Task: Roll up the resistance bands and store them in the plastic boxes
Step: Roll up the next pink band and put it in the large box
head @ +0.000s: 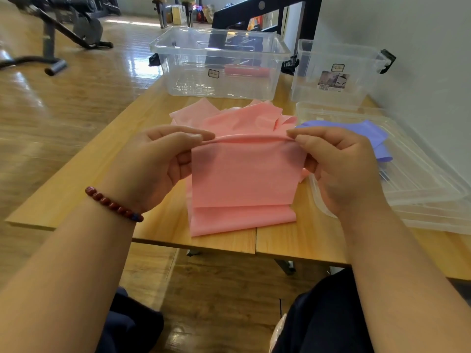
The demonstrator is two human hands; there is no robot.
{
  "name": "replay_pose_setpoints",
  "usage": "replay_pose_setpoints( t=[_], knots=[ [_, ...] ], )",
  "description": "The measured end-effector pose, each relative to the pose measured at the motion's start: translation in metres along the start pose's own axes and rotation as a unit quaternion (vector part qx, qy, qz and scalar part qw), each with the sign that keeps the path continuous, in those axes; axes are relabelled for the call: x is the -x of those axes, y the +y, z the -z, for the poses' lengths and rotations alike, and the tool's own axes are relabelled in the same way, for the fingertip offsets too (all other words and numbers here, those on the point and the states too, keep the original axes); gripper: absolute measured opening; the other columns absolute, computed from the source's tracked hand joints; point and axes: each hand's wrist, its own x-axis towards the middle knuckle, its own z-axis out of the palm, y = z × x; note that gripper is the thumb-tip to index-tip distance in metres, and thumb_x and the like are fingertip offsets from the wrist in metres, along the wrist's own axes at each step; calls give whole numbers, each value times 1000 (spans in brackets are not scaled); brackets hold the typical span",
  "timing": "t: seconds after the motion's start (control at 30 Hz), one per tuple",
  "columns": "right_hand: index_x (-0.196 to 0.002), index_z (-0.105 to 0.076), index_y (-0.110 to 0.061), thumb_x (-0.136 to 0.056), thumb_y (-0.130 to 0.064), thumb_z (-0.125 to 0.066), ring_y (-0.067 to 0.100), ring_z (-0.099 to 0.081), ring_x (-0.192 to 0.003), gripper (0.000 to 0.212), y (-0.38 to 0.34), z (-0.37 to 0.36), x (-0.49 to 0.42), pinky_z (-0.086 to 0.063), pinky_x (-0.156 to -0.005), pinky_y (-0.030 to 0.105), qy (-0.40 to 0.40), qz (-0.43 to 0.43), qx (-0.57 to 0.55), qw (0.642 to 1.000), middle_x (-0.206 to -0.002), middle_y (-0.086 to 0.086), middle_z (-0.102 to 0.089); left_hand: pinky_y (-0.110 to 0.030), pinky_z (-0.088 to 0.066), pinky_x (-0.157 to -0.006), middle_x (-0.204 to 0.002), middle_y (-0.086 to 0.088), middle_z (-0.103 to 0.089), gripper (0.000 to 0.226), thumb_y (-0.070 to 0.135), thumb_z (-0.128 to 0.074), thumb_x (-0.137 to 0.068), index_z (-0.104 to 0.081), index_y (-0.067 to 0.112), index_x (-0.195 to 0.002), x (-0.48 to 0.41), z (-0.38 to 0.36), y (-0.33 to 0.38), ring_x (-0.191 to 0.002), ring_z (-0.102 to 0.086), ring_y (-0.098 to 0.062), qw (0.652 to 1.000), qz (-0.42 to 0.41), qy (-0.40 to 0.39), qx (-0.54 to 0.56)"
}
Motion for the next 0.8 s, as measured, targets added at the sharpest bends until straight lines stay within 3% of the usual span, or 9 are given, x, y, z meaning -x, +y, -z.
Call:
replay_pose_setpoints(
  t=[0.07,0.13,0.2,0.27,0.37,0.43,0.5,0.63,0.8],
  knots=[
    [-75,-77,-36,-87,-16,-73,7,-66,-86,24,1,1,0,-50,-74,27,10,13,29,999,-82,-11,-74,-27,-55,-75,-83,-3,-74,4,17,-77,-74,-80,19,-76,-1,0,-2,-87,-70,-17,998,-16,19,-50],
    [-82,-74,-35,-88,-16,-72,10,-67,-83,20,2,1,0,-53,-72,30,13,17,46,999,-75,-11,-71,-30,-55,-79,-82,0,-73,13,22,-75,-66,-79,24,-78,-3,1,-4,-89,-69,-16,995,-34,34,-88],
    [-93,-71,-32,-89,-16,-70,16,-68,-81,16,1,2,1,-57,-72,36,0,13,58,998,-70,-8,-67,-34,-55,-82,-79,1,-72,26,21,-79,-68,-75,26,-93,-3,1,-3,-87,-68,-16,994,-39,30,-102],
    [-95,-71,-33,-90,-14,-69,13,-68,-85,19,0,1,1,-57,-76,30,-11,23,77,997,-75,-9,-69,-36,-56,-87,-85,-1,-72,34,24,-78,-70,-71,29,-103,-2,2,-3,-90,-69,-17,991,-41,33,-126],
    [-83,-69,-32,-92,-12,-65,7,-66,-77,23,-1,-1,1,-54,-68,21,-16,23,82,996,-72,-11,-68,-42,-56,-90,-89,-1,-74,14,18,-72,-81,-78,30,-85,-2,-2,-3,-93,-69,-19,988,-56,56,-130],
    [-82,-68,-27,-95,-9,-61,11,-61,-64,23,-1,-3,2,-52,-58,21,-29,2,52,998,-62,0,-60,-45,-54,-85,-83,-4,-73,24,10,-68,-87,-77,31,-79,-1,-4,-4,-89,-67,-24,991,-58,64,-107],
    [-81,-70,-29,-96,-8,-58,11,-55,-60,28,-1,-4,3,-48,-55,22,-30,6,41,999,-61,2,-55,-35,-52,-70,-75,-3,-71,23,12,-66,-86,-76,30,-78,0,-7,-5,-79,-65,-21,992,-62,56,-92],
    [-75,-78,-35,-92,-9,-57,8,-60,-83,37,1,-1,1,-50,-68,25,-22,-4,8,1000,-85,-9,-68,-19,-50,-57,-69,4,-68,31,-2,-56,-92,-74,19,-79,2,-11,-4,-66,-63,-7,997,-39,41,-53],
    [-75,-79,-37,-82,-22,-64,12,-66,-92,22,0,2,3,-55,-82,32,-20,-6,15,1000,-86,-8,-72,-24,-54,-64,-75,0,-72,8,14,-75,-76,-79,20,-72,2,-10,-1,-76,-67,-11,999,-33,17,-19]
  ],
)
